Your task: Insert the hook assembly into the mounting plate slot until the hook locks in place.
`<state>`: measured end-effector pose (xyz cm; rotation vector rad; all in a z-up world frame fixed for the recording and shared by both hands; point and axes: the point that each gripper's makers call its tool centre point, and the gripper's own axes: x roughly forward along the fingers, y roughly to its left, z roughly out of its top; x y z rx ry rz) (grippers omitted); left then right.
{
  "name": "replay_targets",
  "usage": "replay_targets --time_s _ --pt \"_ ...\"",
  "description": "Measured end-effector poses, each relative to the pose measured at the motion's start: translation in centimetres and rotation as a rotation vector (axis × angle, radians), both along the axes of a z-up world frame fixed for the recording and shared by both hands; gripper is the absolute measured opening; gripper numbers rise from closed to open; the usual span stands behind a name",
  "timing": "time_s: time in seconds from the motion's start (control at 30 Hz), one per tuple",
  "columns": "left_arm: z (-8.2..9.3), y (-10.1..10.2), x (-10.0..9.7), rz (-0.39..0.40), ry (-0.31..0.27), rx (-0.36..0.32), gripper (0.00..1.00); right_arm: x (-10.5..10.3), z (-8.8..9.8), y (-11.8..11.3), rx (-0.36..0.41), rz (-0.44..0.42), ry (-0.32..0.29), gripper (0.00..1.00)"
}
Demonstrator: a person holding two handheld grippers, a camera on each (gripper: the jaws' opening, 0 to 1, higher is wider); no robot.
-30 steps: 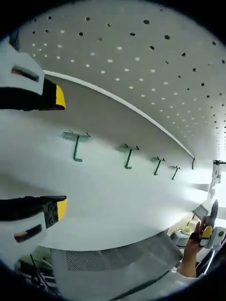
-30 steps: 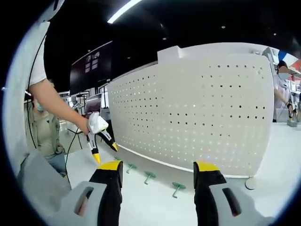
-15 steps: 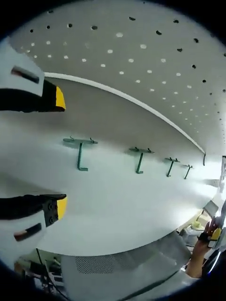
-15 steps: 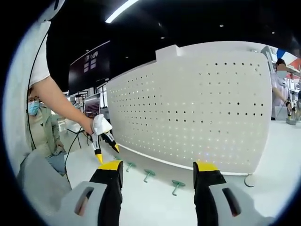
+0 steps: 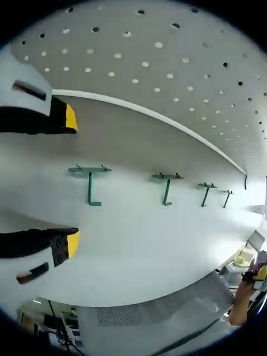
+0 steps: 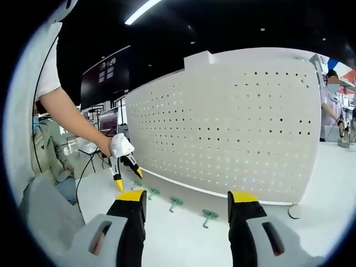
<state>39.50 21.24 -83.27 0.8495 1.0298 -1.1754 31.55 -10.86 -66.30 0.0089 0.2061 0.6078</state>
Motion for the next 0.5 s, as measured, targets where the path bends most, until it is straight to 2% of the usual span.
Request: replay_targets --time_s 0.27,0.5 --pt "0.26 -0.16 0.57 0.022 -0.003 -0.008 0.52 -0.07 -0.07 -0.13 -0.003 0.001 0.004 0.56" --pt "0.29 -0.11 0.95 0.056 -0.013 -0.006 0.28 -0.14 -0.12 -0.04 -0.002 0.003 0.005 0.55"
